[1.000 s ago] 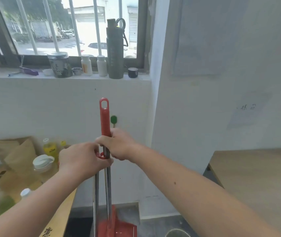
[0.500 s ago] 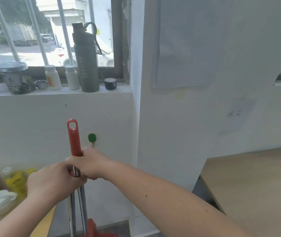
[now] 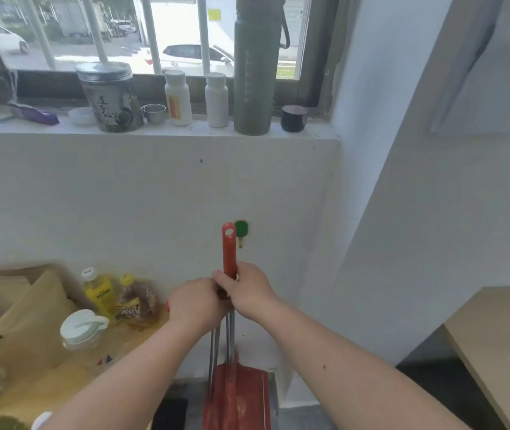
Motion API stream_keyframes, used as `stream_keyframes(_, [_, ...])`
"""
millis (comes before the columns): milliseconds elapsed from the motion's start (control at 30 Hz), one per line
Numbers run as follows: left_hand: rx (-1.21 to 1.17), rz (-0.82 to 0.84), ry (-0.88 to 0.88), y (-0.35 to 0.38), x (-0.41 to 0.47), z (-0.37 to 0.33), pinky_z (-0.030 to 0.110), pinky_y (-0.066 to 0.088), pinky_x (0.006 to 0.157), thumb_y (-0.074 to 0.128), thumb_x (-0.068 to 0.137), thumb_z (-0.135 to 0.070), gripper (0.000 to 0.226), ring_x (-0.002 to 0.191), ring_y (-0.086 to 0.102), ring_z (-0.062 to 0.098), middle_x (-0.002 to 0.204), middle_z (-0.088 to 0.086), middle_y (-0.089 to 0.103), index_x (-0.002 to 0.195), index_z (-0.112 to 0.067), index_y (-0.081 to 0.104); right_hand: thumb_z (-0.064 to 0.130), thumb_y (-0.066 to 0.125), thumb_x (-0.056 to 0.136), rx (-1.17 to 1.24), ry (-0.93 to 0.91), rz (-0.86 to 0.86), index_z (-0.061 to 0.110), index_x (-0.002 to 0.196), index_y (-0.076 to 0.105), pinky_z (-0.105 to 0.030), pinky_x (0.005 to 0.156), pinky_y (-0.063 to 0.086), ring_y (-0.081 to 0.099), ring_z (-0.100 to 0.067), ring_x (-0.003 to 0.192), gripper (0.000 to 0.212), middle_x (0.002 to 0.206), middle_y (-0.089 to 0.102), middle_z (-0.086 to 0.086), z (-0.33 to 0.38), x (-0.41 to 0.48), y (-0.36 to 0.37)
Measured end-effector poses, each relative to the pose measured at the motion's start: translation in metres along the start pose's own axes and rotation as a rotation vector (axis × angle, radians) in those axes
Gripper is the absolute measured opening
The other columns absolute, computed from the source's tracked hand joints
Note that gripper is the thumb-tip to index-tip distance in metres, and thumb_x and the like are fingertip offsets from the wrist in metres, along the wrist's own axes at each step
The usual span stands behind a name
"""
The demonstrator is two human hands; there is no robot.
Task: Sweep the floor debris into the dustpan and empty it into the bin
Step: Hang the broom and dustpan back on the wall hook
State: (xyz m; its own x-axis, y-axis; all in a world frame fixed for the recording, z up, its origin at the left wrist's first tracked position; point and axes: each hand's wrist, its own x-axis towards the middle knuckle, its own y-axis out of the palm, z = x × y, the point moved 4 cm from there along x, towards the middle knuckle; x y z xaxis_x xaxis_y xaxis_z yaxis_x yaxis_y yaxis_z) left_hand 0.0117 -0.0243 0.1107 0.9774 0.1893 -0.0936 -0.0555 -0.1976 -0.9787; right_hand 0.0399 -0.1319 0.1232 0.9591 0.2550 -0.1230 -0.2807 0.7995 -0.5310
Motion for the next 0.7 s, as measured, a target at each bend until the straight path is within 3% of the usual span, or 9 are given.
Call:
stream_keyframes(133, [0.009, 0.055, -0.018, 0.033, 0.03, -0.005, 0.041, 0.057, 0.089, 0.047, 0.092, -0.039, 0.028, 0.099, 0.071, 0.027, 0.101, -0.001, 0.076, 0.099, -0.026, 0.071, 0.05, 0.055, 0.095, -0.014, 0.062, -0.112, 0.022, 0.084, 0.06, -0.019, 0.057, 0.039, 0.063, -0.016, 0.076, 0.031, 0.082, 0.065, 0.004, -0.035, 0.026, 0.013])
stream_keyframes(233, [0.066, 0.091, 0.0, 0.061, 0.054, -0.008, 0.045, 0.053, 0.092, 0.046, 0.093, -0.034, 0.025, 0.102, 0.068, 0.024, 0.104, -0.003, 0.075, 0.102, -0.028, 0.069, 0.049, 0.056, 0.095, -0.044, 0.088, -0.154, 0.022, 0.083, 0.061, -0.014, 0.054, 0.036, 0.056, -0.008, 0.068, 0.03, 0.075, 0.059, 0.011, -0.059, 0.046, 0.019])
stream_keyframes(433, [0.139, 0.137, 0.01, 0.094, 0.09, -0.015, 0.041, 0.04, 0.08, 0.047, 0.093, -0.025, 0.027, 0.11, 0.065, 0.023, 0.111, -0.003, 0.072, 0.111, -0.025, 0.067, 0.051, 0.055, 0.095, -0.071, 0.131, -0.193, 0.017, 0.089, 0.064, -0.026, 0.065, 0.042, 0.06, -0.016, 0.076, 0.036, 0.084, 0.065, 0.003, -0.094, 0.087, 0.028])
stream_keyframes(567, [0.1, 0.207, -0.045, 0.108, 0.107, -0.013, 0.041, 0.039, 0.086, 0.047, 0.094, -0.026, 0.027, 0.113, 0.065, 0.022, 0.114, -0.003, 0.073, 0.111, -0.026, 0.067, 0.054, 0.052, 0.095, -0.056, 0.17, -0.119, 0.013, 0.098, 0.068, -0.033, 0.076, 0.054, 0.067, -0.02, 0.085, 0.043, 0.095, 0.071, -0.003, -0.115, 0.108, 0.038])
stream_keyframes(700, [0.097, 0.249, -0.069, 0.123, 0.113, -0.009, 0.042, 0.042, 0.091, 0.047, 0.094, -0.028, 0.026, 0.111, 0.066, 0.023, 0.112, -0.002, 0.074, 0.11, -0.026, 0.068, 0.055, 0.05, 0.096, -0.098, 0.192, -0.087, 0.013, 0.103, 0.067, -0.035, 0.079, 0.054, 0.068, -0.023, 0.09, 0.045, 0.101, 0.072, -0.005, -0.129, 0.119, 0.046])
